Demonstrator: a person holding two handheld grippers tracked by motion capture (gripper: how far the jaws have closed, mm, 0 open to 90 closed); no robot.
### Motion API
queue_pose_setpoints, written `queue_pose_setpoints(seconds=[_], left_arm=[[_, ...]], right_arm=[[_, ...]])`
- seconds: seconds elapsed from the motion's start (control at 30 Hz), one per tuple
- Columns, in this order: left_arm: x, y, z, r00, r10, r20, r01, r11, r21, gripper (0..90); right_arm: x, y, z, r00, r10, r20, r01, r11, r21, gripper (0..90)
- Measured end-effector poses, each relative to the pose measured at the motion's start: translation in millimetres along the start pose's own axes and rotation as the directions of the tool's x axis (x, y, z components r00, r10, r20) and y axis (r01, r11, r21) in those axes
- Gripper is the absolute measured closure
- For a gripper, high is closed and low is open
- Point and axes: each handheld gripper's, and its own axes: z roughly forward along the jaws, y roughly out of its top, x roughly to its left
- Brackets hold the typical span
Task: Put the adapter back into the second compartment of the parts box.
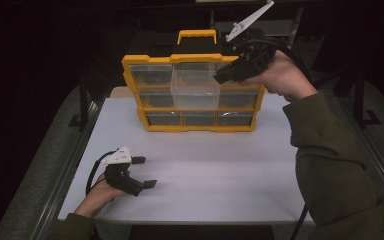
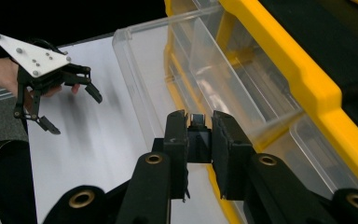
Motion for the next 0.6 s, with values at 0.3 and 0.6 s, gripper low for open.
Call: queue_pose_setpoints(seconds=[0.3,0.6], left_arm=[[0.3,-0.2,0.3,1.0,0.007,0.006,-0.007,1.0,0.003,0.0],[0.2,-0.6,0.2,1.0,0.007,0.006,-0.007,1.0,0.005,0.0]], right_arm=[[-2.4,9.8,19.0,0.9999,0.012,0.006,-0.012,1.0,0.002,68.8],[-5.1,-2.9,7.2,0.9985,0.049,0.026,-0.048,0.998,-0.034,61.7]])
